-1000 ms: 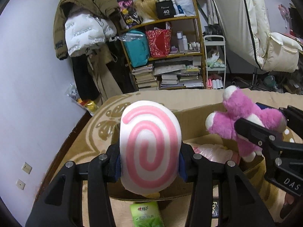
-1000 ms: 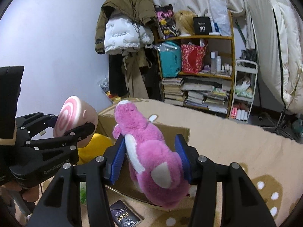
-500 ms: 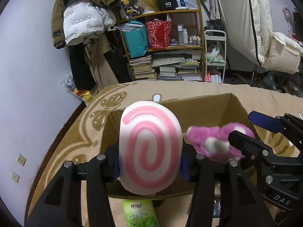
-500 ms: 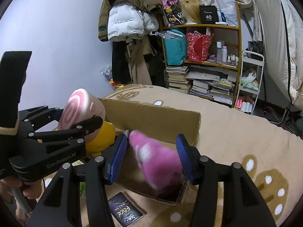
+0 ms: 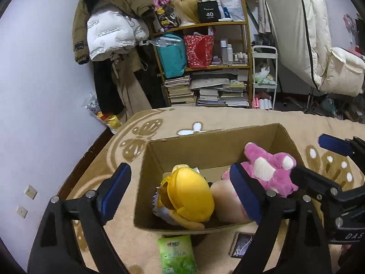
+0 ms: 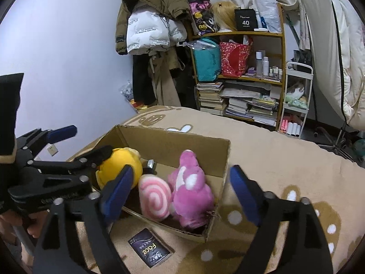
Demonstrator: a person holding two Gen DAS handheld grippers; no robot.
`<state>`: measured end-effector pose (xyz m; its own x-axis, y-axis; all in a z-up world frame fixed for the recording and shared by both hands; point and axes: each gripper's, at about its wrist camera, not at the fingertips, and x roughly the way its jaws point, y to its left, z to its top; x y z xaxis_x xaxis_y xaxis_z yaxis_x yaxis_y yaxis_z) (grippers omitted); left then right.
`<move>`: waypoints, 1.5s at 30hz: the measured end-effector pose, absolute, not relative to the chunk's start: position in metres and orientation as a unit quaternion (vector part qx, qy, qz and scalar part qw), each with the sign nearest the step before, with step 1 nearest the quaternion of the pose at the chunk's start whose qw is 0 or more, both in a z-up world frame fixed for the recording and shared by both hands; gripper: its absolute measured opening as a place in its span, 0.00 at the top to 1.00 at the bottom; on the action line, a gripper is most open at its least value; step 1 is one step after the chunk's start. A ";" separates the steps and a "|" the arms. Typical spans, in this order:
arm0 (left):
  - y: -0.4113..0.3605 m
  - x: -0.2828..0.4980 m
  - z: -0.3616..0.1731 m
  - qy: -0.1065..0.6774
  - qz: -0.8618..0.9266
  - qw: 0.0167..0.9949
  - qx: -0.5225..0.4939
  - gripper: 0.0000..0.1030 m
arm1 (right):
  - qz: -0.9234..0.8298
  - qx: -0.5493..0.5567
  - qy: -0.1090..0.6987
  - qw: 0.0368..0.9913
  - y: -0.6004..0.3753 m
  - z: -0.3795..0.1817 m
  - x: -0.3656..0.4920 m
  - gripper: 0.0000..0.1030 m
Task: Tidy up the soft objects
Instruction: 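Withdraw both tools from the box toward the two tissue packs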
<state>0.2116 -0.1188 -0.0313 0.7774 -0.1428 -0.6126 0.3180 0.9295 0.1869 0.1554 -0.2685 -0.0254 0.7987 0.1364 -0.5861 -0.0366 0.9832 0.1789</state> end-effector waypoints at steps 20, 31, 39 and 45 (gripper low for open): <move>-0.061 0.168 -0.009 0.343 -0.079 0.929 0.117 0.02 | 0.041 0.076 0.314 0.946 -0.248 0.000 0.110 0.00; -0.042 0.149 -0.022 0.371 -0.068 0.920 0.102 0.02 | 0.037 0.074 0.332 0.940 -0.234 -0.015 0.090 0.00; -0.038 0.155 -0.042 0.391 -0.070 0.913 0.098 0.02 | 0.040 0.070 0.359 0.930 -0.226 -0.046 0.094 0.00; -0.035 0.167 -0.062 0.409 -0.069 0.906 0.086 0.02 | 0.046 0.075 0.375 0.923 -0.222 -0.069 0.100 0.00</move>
